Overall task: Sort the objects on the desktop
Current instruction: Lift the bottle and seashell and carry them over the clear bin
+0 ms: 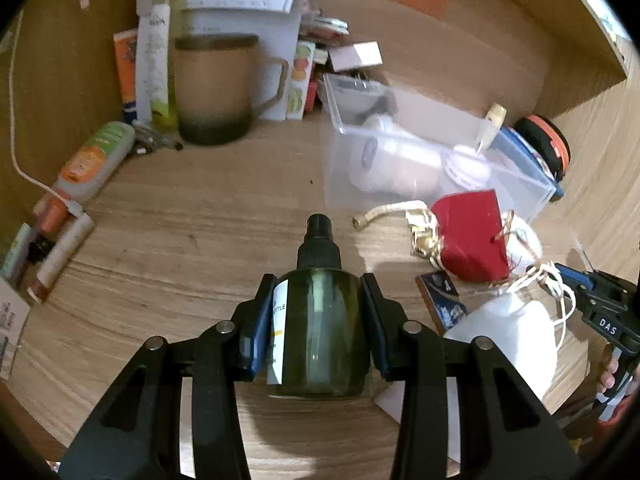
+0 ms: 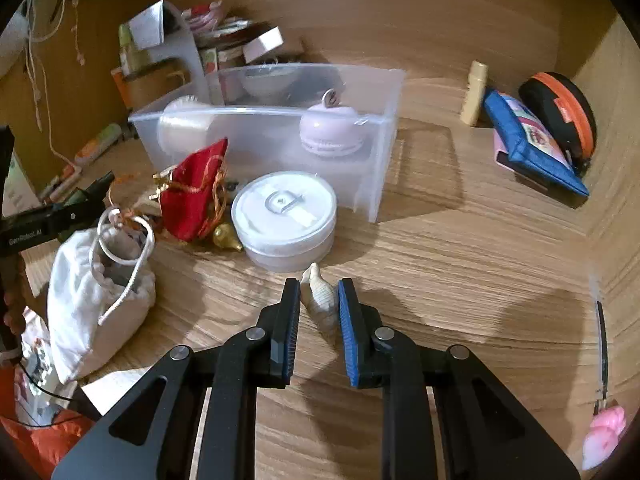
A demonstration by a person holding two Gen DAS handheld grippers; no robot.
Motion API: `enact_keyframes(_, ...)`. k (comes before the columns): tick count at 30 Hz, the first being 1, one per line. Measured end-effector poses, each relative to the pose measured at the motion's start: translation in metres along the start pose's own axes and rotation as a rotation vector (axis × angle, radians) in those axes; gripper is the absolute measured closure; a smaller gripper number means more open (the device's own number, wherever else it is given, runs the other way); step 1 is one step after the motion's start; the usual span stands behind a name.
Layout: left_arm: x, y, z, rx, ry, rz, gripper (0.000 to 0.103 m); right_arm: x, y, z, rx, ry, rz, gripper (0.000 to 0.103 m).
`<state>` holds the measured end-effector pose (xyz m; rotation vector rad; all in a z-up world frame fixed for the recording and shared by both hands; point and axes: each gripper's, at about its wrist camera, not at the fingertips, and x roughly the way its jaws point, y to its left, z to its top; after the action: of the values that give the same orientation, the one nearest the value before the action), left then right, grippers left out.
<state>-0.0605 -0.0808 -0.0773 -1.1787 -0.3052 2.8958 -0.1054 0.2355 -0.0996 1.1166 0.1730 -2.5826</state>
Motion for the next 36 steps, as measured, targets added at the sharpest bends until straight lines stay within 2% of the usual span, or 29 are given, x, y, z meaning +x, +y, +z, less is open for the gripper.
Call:
enact_keyframes(7, -0.025, 0.004, 0.012, -0.008, -0.071, -0.005, 0.062, -0.029, -0.006, 0.008, 0.047, -0.071, 0.025, 0.086)
enact_keyframes(11, -0.039, 0.006, 0.020, -0.007, -0.105, -0.043, 0.062, -0.047, -0.007, 0.017, 0.061, -0.118, 0.058, 0.086)
enact_keyframes(22, -0.072, -0.008, 0.050, 0.061, -0.204, -0.040, 0.062, -0.093, 0.000, 0.050, 0.011, -0.239, 0.069, 0.086)
enact_keyframes(36, -0.080, -0.030, 0.100, 0.128, -0.285, -0.020, 0.062, -0.090, 0.003, 0.100, -0.014, -0.309, 0.116, 0.085)
